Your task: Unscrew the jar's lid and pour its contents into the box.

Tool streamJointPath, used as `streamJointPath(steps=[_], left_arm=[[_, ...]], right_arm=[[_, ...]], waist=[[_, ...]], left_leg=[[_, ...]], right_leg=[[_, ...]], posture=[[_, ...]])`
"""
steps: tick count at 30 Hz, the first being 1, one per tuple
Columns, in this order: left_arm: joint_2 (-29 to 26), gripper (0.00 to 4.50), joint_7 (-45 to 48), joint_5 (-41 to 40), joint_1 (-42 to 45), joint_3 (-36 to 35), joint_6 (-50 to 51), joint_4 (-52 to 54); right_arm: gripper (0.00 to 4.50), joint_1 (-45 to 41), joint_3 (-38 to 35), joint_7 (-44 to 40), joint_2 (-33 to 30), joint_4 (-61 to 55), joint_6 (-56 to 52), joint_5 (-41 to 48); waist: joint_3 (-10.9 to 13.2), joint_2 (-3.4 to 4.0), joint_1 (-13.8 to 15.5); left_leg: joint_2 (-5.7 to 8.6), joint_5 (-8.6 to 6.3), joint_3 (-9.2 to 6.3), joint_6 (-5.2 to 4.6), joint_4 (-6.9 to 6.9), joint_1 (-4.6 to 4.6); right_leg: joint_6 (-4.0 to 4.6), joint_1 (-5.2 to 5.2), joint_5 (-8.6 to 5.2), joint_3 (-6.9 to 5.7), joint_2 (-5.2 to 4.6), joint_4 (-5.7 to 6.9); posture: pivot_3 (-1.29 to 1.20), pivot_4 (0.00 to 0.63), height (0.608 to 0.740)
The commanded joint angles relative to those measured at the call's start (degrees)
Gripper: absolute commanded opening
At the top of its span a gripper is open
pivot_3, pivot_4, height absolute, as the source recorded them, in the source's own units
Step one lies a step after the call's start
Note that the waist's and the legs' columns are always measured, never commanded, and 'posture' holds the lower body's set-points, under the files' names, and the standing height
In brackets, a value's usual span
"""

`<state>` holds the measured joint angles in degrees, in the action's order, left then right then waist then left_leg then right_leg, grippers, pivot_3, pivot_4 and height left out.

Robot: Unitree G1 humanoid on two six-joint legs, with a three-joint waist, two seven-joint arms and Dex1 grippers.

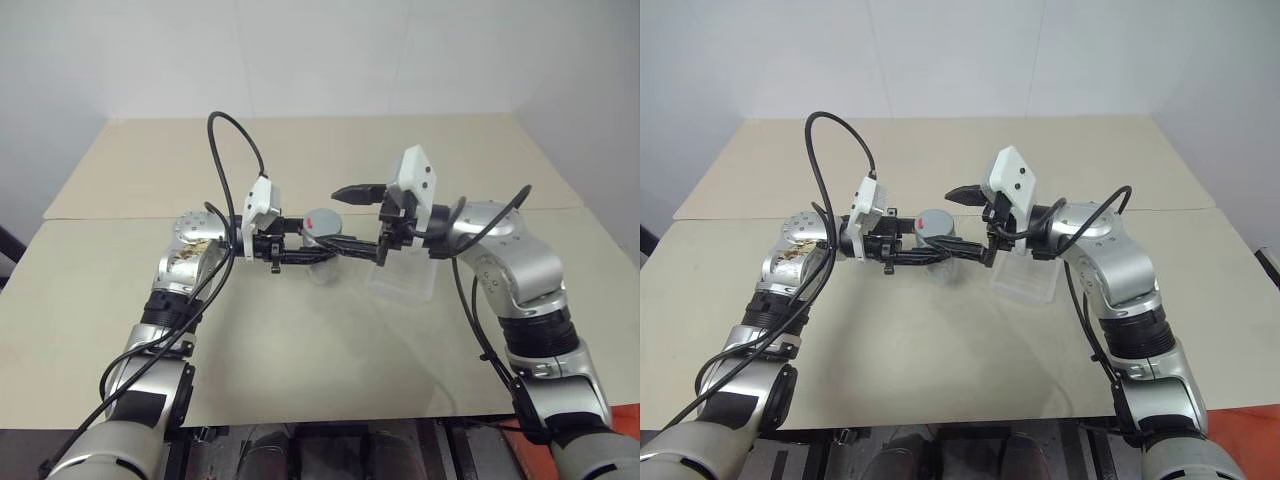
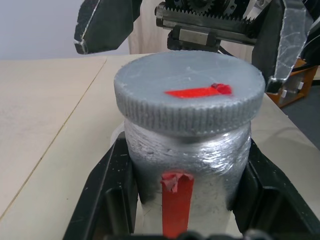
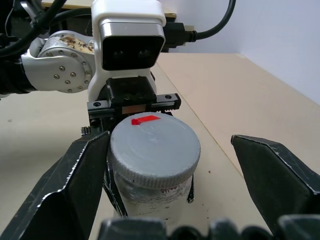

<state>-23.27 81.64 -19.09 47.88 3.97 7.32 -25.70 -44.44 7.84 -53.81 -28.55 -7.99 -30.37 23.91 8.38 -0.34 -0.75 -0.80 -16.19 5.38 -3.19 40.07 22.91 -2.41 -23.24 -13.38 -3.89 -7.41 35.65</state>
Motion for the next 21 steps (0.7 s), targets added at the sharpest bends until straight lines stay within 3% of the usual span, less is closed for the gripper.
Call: streamJointPath(steps=[1,21], left_arm=[[-0.43,2.04,0.22,-0.11,1.49,-0.15,-1.35,0.89],[-1.17,2.04,0.15,-0.16,1.27,-0.31,-1.14,1.4]], right_arm=[[4.47,-0.3,-1.89,-0.47,0.22,-2.58,0.59,1.82],[4.47,-1.53,0.46,-0.48,2.38,-0.68,0.01,-0.03]], waist=[[0.0,0.0,-0.01],[0.0,0.0,0.0]], left_leg=[[0.0,0.0,0.0,0.0,0.0,0.0],[0.0,0.0,0.0,0.0,0.0,0.0]], right_leg=[[0.0,0.0,0.0,0.0,0.0,0.0],[0.0,0.0,0.0,0.0,0.0,0.0]], posture=[[0.0,0.15,0.74],[0.0,0.15,0.74]])
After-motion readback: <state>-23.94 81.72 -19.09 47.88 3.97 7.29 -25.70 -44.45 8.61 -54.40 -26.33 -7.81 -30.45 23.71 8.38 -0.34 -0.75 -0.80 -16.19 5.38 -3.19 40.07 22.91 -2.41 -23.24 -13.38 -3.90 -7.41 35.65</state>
